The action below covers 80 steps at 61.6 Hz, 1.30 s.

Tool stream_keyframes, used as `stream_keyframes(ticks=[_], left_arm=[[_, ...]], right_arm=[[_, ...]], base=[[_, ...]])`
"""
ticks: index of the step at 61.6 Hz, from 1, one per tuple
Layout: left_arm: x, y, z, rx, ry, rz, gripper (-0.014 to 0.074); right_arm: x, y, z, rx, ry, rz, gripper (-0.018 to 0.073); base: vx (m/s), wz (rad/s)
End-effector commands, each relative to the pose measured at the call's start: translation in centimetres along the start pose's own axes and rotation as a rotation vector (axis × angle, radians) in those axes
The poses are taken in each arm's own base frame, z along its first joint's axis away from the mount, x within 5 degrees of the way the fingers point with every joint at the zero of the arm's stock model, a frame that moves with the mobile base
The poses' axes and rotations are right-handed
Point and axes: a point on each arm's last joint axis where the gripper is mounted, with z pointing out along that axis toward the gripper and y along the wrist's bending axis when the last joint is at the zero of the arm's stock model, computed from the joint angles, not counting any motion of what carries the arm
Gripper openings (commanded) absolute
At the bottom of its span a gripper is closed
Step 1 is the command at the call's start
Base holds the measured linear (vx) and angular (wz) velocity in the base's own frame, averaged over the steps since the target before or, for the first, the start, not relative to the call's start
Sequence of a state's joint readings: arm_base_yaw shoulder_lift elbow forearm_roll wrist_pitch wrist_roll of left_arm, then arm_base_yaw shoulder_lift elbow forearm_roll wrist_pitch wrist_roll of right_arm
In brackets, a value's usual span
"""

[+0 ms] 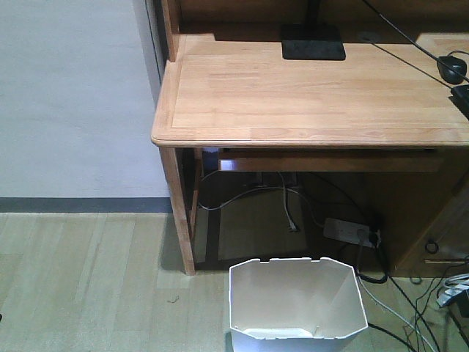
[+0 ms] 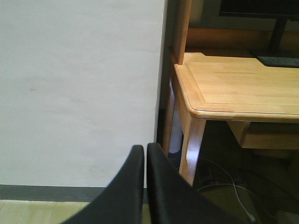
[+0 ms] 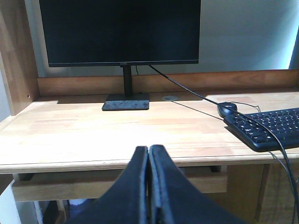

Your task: Move trash bin to bedside with robot

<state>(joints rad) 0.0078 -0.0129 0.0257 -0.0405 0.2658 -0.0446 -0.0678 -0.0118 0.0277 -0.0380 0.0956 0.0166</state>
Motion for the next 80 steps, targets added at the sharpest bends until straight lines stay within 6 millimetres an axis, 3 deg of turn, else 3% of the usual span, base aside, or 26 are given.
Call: stream_keyframes(ticks=[1,61,80], left_arm=[[-0.1,0.0,0.0,0.004,-0.065,-0.010,-0.0006],[-0.1,0.0,0.0,0.004,-0.065,-0.010,-0.0006],[-0.1,0.0,0.0,0.004,-0.065,-0.010,-0.0006]], right_arm=[[-0.5,0.0,-0.1,0.000,-0.078,-0.015,-0.0009],[-0.5,0.0,-0.1,0.000,-0.078,-0.015,-0.0009],[-3.4,0.0,-0.6,-0.009,-0.330,0.026,-0.0009]], base=[[0.00,0.00],[0.00,0.00],[0.00,0.00]])
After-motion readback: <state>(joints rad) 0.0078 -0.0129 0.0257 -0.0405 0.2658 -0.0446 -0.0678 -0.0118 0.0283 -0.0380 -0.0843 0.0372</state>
